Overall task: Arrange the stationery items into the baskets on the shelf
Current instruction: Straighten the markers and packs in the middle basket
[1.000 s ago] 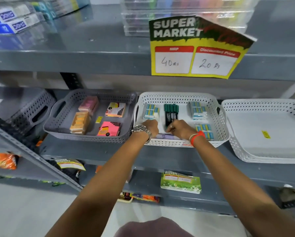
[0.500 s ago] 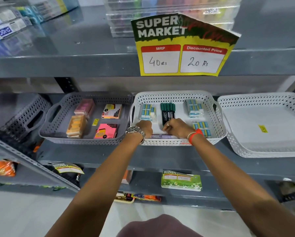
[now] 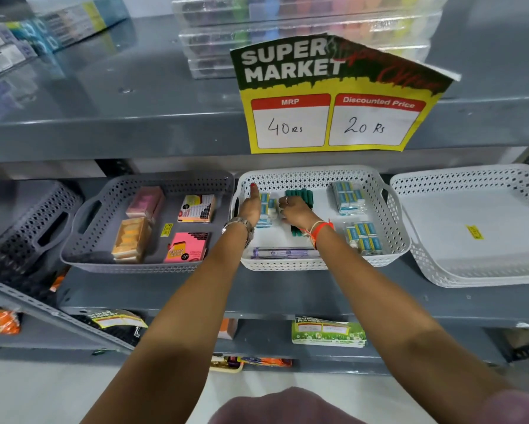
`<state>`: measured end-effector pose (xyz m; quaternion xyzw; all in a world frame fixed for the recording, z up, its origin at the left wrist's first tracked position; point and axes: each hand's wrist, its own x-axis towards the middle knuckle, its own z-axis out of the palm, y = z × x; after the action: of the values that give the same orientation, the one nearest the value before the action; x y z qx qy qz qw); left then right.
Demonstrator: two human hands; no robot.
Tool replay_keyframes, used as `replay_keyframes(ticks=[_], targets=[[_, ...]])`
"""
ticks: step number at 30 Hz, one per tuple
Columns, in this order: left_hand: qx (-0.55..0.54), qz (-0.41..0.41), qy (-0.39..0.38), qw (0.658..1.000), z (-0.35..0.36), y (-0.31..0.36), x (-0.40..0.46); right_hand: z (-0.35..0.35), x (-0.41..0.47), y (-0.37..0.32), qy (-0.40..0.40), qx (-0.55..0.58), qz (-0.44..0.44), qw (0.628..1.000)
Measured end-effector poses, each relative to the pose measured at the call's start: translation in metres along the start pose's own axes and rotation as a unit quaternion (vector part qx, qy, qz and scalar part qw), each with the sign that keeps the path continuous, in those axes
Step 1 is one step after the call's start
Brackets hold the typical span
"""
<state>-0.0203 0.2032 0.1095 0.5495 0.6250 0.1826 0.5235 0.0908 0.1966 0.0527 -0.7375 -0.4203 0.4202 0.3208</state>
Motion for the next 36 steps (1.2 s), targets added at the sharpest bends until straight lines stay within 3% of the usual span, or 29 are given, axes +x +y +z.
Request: replay_keyframes(ticks=[9,13,16,18,23,25,30,36], targets=[[-0.062,-0.004,-0.003,0.998,0.002,-0.018,0.035,0.009,0.037,0.025,-0.013,0.055,0.008,0.998],[-0.125,-0.023,-0.023,0.992,0.015,-0.058,0.122,0.012,0.038,0.028,-0.010,0.063,0.007,0.998],[-0.115,-0.024,-0.006,0.993,0.008,-0.033,0.068,0.009,0.017,0.017,-0.005,0.068,0.003,0.998],[-0.097,-0.003,-0.002,0.995,0.003,-0.005,0.011,-0.002,-0.010,0.000,0.033,0.074,0.000,0.997],[-0.092,0.132,0.086,0.983,0.017,-0.006,-0.006,-0.037,-0.036,-0.007,0.192,0.045,0.007,0.980],[-0.114,0.152,0.099,0.977,0.032,-0.010,-0.002,-0.046,-0.040,0.000,0.202,0.052,0.032,0.978],[-0.103,0.068,0.004,0.992,0.063,-0.017,0.005,-0.049,-0.047,0.012,0.139,0.004,0.078,0.987],[-0.015,0.053,-0.053,0.997,0.070,-0.010,-0.011,-0.040,-0.053,0.017,0.096,-0.011,0.065,0.993]])
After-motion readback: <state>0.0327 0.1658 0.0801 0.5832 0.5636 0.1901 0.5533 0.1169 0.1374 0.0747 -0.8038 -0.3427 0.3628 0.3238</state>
